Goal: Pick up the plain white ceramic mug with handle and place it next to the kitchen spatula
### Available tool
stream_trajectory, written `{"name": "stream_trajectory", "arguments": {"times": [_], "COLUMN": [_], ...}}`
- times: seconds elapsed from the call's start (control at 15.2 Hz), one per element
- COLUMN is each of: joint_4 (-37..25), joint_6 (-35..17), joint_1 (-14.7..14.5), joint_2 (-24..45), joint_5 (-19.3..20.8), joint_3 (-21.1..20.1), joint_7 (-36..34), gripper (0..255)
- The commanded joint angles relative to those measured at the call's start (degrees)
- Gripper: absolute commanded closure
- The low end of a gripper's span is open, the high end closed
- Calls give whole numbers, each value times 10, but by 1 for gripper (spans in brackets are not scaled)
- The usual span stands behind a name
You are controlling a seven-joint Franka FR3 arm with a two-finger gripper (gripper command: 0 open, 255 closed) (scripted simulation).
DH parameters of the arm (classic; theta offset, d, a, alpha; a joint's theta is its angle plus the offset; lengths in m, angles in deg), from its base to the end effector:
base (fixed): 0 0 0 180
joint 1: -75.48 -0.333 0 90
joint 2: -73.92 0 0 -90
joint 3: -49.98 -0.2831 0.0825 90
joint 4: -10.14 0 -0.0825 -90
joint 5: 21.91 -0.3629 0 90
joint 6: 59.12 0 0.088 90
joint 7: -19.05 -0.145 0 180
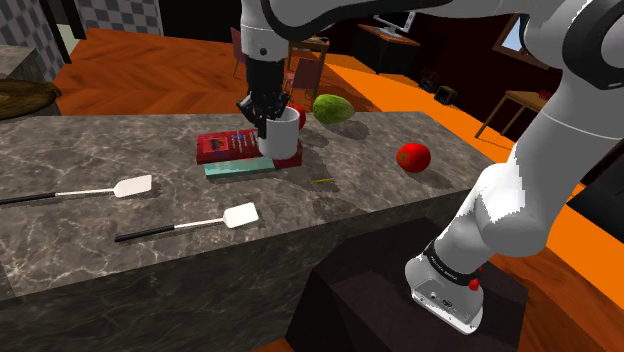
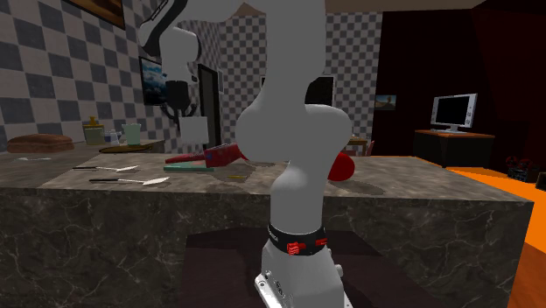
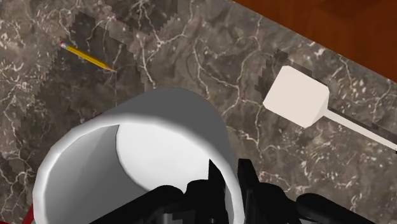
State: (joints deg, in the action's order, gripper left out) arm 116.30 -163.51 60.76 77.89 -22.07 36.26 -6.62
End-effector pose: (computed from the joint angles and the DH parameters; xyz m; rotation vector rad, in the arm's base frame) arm 0.4789 0.2580 0.4103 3.1095 0.0743 -0.1497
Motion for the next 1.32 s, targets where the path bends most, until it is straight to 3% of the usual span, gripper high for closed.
{"name": "stream_trajectory", "arguments": {"times": [0.0,1.25], "joint_4": [10,101], "joint_6": [-14,-157], "joint_1": [0,-2], "joint_2": [4,57], "joint_5": [1,15], "joint_3": [0,0], "joint_7": [0,-8], "gripper": [255,255]}}
